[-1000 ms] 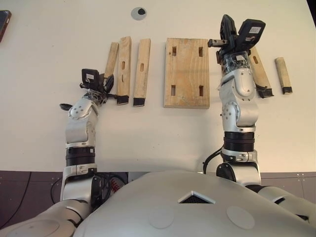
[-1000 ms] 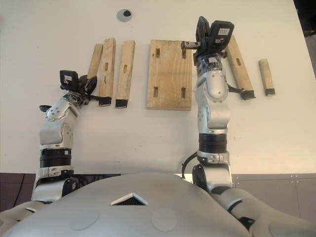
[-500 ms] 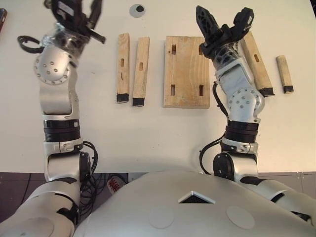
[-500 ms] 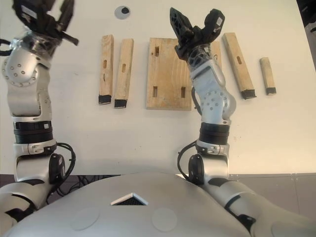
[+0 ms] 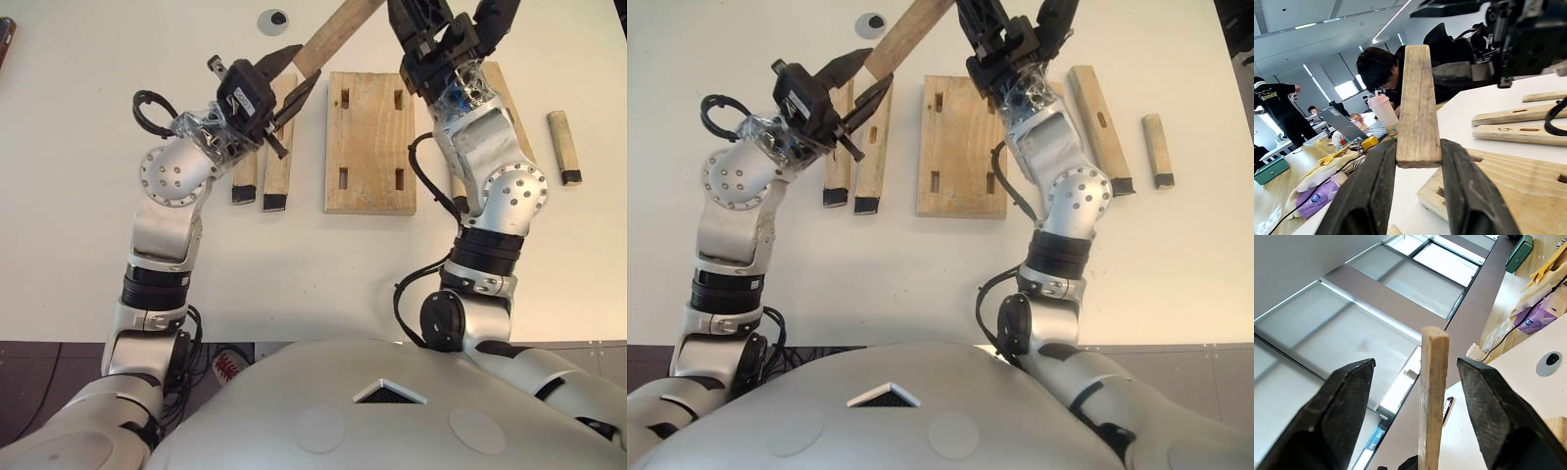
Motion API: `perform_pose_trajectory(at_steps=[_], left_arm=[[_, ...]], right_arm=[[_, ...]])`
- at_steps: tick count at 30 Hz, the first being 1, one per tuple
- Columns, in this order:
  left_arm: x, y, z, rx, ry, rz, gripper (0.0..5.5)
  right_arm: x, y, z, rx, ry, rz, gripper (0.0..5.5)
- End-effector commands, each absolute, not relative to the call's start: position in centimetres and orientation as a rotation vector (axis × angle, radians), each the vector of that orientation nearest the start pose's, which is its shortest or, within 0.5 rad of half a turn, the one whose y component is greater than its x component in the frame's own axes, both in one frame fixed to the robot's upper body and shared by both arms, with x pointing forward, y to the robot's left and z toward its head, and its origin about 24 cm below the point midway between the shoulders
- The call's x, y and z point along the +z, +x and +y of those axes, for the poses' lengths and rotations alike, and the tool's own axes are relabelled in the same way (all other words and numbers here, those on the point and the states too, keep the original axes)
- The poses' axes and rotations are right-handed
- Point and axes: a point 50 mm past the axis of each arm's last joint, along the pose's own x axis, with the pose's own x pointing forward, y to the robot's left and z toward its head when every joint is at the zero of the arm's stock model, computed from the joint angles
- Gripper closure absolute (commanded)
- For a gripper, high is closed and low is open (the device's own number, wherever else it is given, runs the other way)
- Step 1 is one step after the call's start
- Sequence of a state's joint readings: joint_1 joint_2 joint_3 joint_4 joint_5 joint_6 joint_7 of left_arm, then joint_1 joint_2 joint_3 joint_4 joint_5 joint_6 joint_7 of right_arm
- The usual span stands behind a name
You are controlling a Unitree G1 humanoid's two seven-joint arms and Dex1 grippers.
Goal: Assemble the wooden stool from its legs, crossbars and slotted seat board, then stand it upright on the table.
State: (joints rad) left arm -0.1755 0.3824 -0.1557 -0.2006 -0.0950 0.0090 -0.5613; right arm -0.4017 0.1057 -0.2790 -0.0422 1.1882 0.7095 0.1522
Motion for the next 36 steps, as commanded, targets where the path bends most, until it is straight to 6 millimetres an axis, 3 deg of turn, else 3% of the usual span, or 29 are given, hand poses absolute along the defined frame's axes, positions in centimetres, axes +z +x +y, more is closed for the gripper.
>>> perform_pose_trajectory(at_steps=[1,12,18,19,22,24,27,31,36], left_arm=[[12.0,26.0,13.1,-0.793,0.361,-0.231,4.26],[11.3,25.9,13.2,-0.804,0.324,-0.193,4.26],[11.8,26.4,13.4,-0.782,0.308,-0.197,4.26],[11.9,26.5,13.5,-0.775,0.304,-0.197,3.87],[12.1,26.8,13.7,-0.752,0.296,-0.202,3.51],[12.2,26.8,13.5,-0.738,0.288,-0.203,3.16],[12.0,26.8,13.4,-0.696,0.277,-0.188,2.71],[11.5,26.3,13.6,-0.656,0.267,-0.174,3.33],[11.6,26.7,15.0,-0.525,0.239,-0.179,3.96]], right_arm=[[13.8,30.6,-10.3,0.676,1.234,0.064,2.98],[14.0,30.4,-10.3,0.714,1.229,0.072,4.98],[13.3,30.7,-10.2,0.645,1.082,0.077,5.11],[13.1,31.0,-10.4,0.604,1.031,0.062,5.11],[13.0,31.8,-11.6,0.449,0.881,-0.011,5.11],[12.8,32.7,-14.1,0.275,0.727,-0.084,5.11],[14.4,33.2,-18.8,0.087,0.542,-0.232,5.11],[15.9,32.5,-25.7,0.002,0.375,-0.267,5.11],[14.8,29.1,-31.7,0.011,0.333,-0.105,5.11]])
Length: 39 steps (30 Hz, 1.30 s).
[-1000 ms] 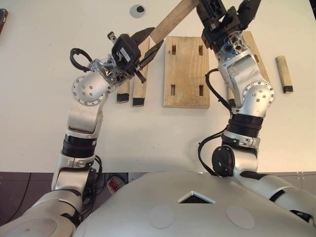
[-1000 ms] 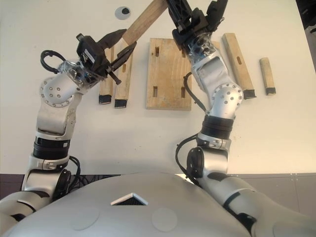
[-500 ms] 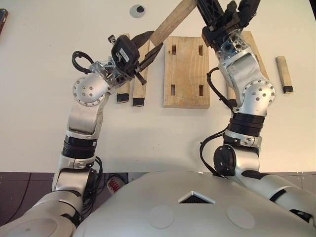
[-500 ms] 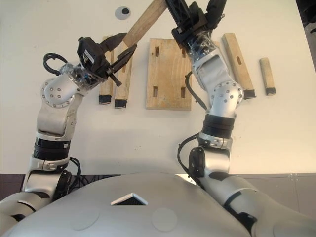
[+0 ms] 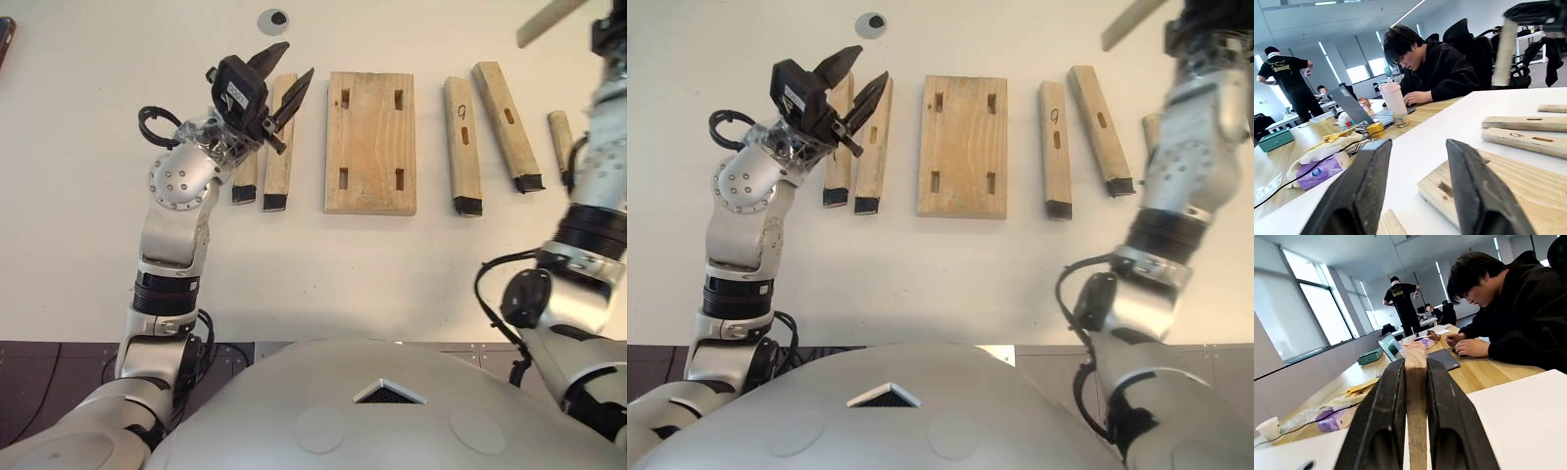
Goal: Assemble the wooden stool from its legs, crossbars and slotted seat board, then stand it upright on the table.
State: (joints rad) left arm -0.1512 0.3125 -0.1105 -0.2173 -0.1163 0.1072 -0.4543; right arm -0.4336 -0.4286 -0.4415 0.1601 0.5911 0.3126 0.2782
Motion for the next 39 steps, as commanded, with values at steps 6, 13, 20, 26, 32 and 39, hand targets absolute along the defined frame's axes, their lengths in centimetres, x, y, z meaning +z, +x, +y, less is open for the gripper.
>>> perform_pose_trajectory(at_steps=[6,13,20,26,32,39], left_arm=[[11.6,27.5,16.7,-0.362,0.182,-0.174,4.32],[11.5,28.1,15.7,-0.412,0.209,-0.178,4.32],[11.1,28.1,15.1,-0.451,0.217,-0.167,4.32],[10.9,28.2,14.8,-0.476,0.22,-0.158,4.32],[10.8,28.1,14.7,-0.463,0.211,-0.158,4.32],[10.5,27.9,14.7,-0.432,0.188,-0.159,4.32]], right_arm=[[13.9,27.2,-33.8,-0.031,0.451,-0.066,5.11],[12.1,28.4,-32.2,0.009,0.457,-0.04,5.11],[8.0,30.3,-31.3,-0.015,0.409,0.012,5.11],[6.3,30.8,-30.0,0.015,0.392,0.045,5.11],[5.6,29.7,-29.0,0.092,0.116,0.066,5.11],[0.3,25.7,-27.2,0.016,0.141,0.183,5.12]])
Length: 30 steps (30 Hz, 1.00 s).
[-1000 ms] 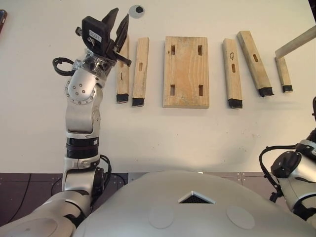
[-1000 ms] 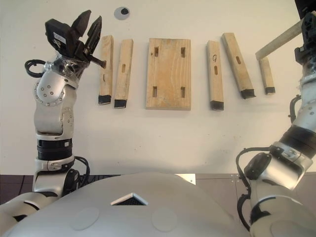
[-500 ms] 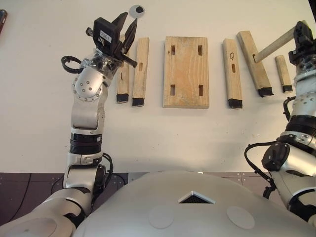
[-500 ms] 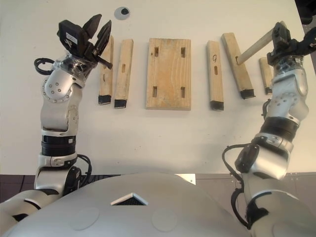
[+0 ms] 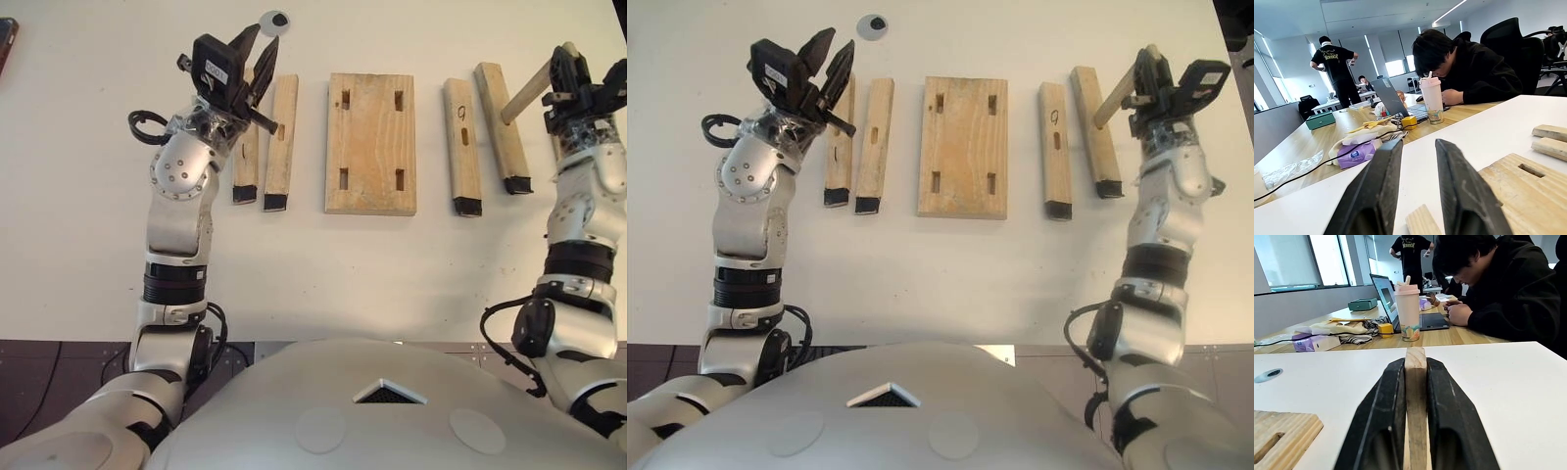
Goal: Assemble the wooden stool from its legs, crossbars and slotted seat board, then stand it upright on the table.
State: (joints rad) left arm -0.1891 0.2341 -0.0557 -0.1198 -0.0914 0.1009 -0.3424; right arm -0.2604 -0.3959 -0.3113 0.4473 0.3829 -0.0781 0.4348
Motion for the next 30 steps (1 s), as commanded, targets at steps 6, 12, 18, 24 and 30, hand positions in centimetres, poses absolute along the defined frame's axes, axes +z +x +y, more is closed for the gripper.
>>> perform_pose_trajectory(at_steps=[6,12,18,24,30], left_arm=[[10.7,28.1,15.1,-0.416,0.188,-0.161,4.32],[10.5,27.9,15.1,-0.4,0.186,-0.156,4.32],[10.0,27.2,14.9,-0.364,0.165,-0.15,4.32],[9.4,26.3,15.2,-0.291,0.144,-0.14,4.32],[9.2,26.0,15.3,-0.26,0.136,-0.135,4.32]], right_arm=[[-2.2,23.7,-25.3,0.017,0.105,0.248,5.12],[-0.9,24.6,-26.0,0.039,0.046,0.245,4.67],[0.2,24.3,-26.3,0.1,-0.002,0.328,3.62],[2.9,23.9,-27.2,0.194,-0.1,0.497,2.61],[5.3,24.9,-28.0,0.159,-0.143,0.505,2.0]])
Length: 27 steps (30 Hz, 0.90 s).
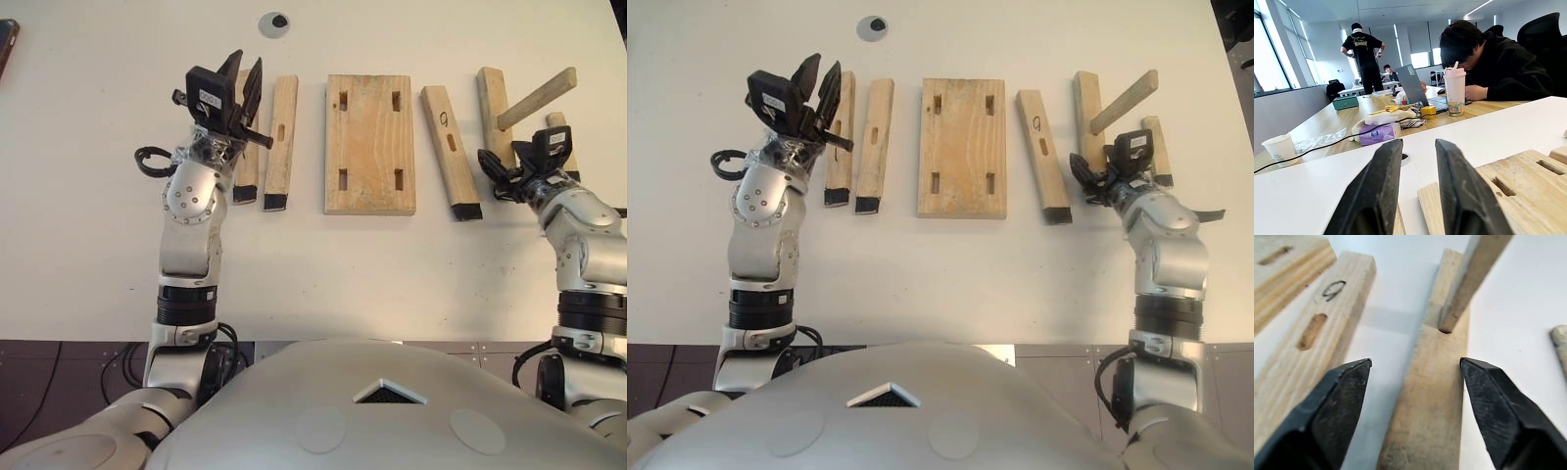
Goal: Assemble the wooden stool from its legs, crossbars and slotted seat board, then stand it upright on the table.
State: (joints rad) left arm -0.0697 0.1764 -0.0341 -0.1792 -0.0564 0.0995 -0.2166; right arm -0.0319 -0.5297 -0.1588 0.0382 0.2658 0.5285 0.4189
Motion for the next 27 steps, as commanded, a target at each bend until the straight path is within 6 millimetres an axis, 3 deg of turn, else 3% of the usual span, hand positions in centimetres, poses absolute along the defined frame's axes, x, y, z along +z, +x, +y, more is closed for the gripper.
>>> perform_pose_trajectory(at_steps=[1,6,8,13,16,20,23,27], left_arm=[[9.1,26.1,15.3,-0.259,0.135,-0.134,4.32],[9.3,26.5,15.2,-0.273,0.141,-0.137,4.32],[9.3,26.5,15.3,-0.278,0.145,-0.138,4.32],[9.4,26.8,15.3,-0.288,0.151,-0.141,4.32],[9.6,27.2,15.2,-0.284,0.165,-0.154,4.32],[11.3,26.8,14.5,-0.457,-0.217,-0.169,3.82],[13.8,26.3,13.5,-0.703,-0.54,-0.17,3.4],[17.5,25.7,13.2,-0.961,-0.793,-0.227,2.81]], right_arm=[[5.2,24.9,-28.1,0.154,-0.142,0.518,2.0],[1.5,23.3,-27.9,0.152,-0.107,0.668,2.0],[0.7,22.8,-27.7,0.164,-0.087,0.699,2.28],[0.3,22.6,-27.8,0.155,-0.072,0.701,3.0],[1.2,23.4,-28.4,0.09,-0.082,0.621,3.44],[5.4,26.3,-27.6,0.12,-0.12,0.378,3.49],[10.7,28.9,-25.7,0.308,-0.083,0.153,3.49],[17.1,30.0,-22.4,0.675,0.081,-0.033,3.49]])
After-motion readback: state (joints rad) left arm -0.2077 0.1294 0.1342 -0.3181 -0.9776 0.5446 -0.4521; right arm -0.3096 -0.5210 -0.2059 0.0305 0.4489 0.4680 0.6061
